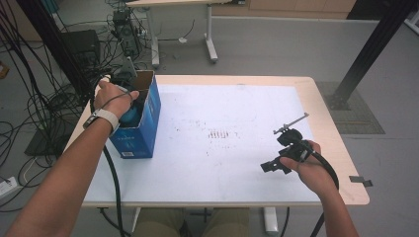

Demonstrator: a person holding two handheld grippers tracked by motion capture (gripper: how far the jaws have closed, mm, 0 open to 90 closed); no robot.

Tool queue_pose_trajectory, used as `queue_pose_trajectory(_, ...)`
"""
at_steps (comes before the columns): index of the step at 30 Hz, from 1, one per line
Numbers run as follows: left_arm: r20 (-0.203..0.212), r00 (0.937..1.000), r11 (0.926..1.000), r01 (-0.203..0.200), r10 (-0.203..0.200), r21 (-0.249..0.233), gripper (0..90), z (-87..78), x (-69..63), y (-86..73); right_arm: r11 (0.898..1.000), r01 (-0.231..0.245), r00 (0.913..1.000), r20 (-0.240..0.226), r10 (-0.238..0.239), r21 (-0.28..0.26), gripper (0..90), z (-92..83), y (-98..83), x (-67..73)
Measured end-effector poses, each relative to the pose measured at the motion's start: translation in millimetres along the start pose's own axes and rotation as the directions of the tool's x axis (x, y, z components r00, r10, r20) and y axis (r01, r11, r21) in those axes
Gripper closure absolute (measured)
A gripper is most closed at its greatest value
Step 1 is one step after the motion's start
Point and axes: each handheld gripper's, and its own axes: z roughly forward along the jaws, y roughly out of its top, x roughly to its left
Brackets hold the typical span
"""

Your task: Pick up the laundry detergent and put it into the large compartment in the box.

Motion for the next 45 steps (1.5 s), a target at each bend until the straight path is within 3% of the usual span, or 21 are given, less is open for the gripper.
queue_pose_trajectory(17, 0.028, 0.9996, 0.9998, -0.003, 0.004, -0.020, 36.5, 0.0, 7.9, -2.6, 1.000, 0.003, 1.0000, -0.002, -0.003, 0.005, 9.0, 1.6, 2.5, 0.9)
queue_pose_trajectory(20, 0.038, 0.9992, 0.9998, 0.011, -0.011, -0.018, 31.5, -0.9, 10.3, -2.4, 1.000, 0.002, 1.0000, -0.002, -0.001, 0.003, 9.0, 1.7, 3.4, 1.4)
queue_pose_trajectory(29, 0.042, 0.9991, 0.9995, -0.001, 0.003, -0.031, 29.7, -4.4, 10.3, -5.0, 1.000, 0.007, 1.0000, 0.001, -0.007, 0.008, 9.0, 3.1, 4.9, 3.2)
queue_pose_trajectory(36, 0.038, 0.9991, 0.9988, -0.018, 0.019, -0.045, 27.7, -16.3, 8.2, -6.8, 1.000, 0.008, 1.0000, 0.002, -0.008, 0.009, 9.0, 2.0, 5.6, 3.7)
queue_pose_trajectory(39, 0.039, 0.9990, 0.9990, -0.020, 0.021, -0.040, 21.8, -19.6, 8.5, -6.3, 1.000, 0.012, 0.9999, 0.004, -0.012, 0.008, 9.0, 1.9, 6.2, 5.0)
queue_pose_trajectory(45, 0.031, 0.9988, 0.9983, -0.036, 0.037, -0.046, 18.2, -29.4, 5.9, -8.2, 1.000, 0.016, 0.9999, 0.005, -0.016, 0.011, 9.0, 2.8, 8.0, 6.8)
